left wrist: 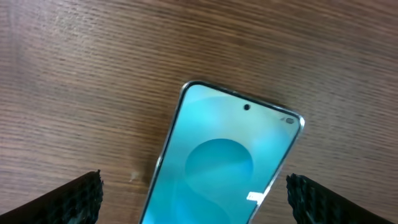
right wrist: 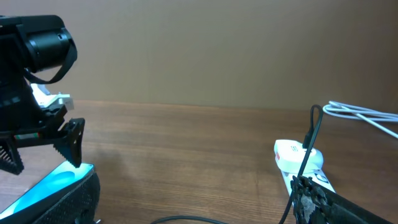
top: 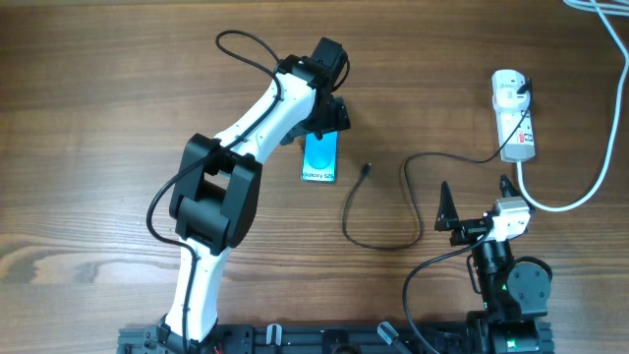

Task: Plug charger to phone and switch on socket
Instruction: 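Lower the left gripper and close it on the phone's sides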

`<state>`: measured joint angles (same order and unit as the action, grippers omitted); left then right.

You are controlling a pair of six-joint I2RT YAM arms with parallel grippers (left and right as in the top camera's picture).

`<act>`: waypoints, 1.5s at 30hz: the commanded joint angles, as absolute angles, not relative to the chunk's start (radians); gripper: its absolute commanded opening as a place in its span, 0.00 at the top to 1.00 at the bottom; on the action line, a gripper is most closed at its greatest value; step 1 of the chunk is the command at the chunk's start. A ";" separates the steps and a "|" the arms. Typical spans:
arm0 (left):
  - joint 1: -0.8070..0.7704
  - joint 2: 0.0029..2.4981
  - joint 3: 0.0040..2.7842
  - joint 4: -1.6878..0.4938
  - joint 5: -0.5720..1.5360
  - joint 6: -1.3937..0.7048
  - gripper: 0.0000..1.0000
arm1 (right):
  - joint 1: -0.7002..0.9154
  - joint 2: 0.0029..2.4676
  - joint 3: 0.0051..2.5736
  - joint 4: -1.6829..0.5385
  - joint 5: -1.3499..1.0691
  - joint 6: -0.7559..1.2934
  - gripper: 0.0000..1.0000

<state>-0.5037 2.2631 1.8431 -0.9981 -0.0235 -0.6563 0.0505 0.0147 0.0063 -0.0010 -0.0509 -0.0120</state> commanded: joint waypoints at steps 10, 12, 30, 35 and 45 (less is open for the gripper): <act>-0.531 2.271 1.791 -0.998 -0.020 -0.520 0.00 | 0.046 0.009 0.006 0.000 -0.053 0.002 0.00; -0.532 2.271 1.784 -0.995 -0.015 -0.479 0.00 | 0.046 0.009 0.006 0.000 -0.053 0.002 0.00; -0.563 2.271 1.784 -0.994 -0.058 -0.366 0.00 | 0.046 0.009 0.006 0.000 -0.053 0.002 0.00; -0.563 2.271 1.784 -0.990 -0.057 -0.366 0.00 | 0.046 0.009 0.006 0.000 -0.053 0.002 0.00; -0.553 2.271 1.784 -0.991 -0.045 -0.366 0.00 | 0.046 0.009 0.006 0.000 -0.053 0.002 0.00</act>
